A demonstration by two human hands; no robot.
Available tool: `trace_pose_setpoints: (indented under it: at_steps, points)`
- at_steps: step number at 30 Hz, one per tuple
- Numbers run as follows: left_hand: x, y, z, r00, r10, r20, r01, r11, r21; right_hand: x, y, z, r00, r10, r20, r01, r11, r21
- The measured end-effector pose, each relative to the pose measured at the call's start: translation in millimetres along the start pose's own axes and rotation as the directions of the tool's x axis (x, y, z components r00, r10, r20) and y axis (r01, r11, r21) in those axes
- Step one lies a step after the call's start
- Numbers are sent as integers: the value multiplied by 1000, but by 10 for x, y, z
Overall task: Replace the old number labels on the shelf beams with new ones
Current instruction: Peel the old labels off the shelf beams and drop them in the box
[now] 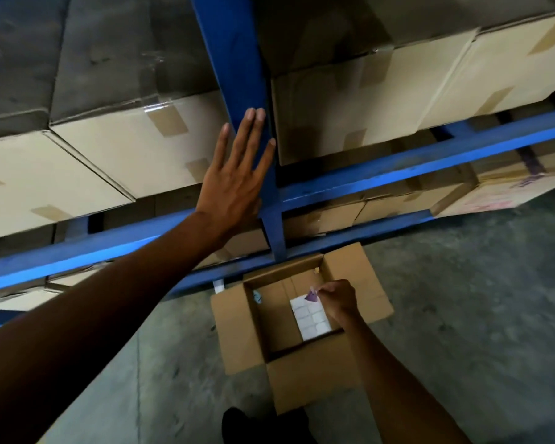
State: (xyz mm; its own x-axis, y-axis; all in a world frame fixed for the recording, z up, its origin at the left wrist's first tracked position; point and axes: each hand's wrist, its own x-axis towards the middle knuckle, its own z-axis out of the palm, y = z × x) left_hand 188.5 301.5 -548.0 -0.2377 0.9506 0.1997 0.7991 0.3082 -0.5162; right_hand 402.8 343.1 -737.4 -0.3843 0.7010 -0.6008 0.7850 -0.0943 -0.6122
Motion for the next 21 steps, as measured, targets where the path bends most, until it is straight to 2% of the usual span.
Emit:
trace_pose_setpoints:
  at_steps: [4, 14, 18, 21]
  points:
    - [-7, 42, 16, 1000, 20, -1, -20, 1000, -13, 38, -3, -49, 1000, -5, -4, 5, 997, -73]
    - [-13, -13, 69, 999, 52, -10, -52, 996, 68, 103, 58, 2, 998, 5, -60, -5, 1000, -4]
    - [-16, -28, -90, 997, 81, -1, -81, 996, 48, 60, -292, -251, 988, -80, -130, 92, 992, 90]
    - [12, -49, -365, 997, 83, 4, -82, 992, -95, -3, -831, -729, 954, -184, -238, 223, 963, 150]
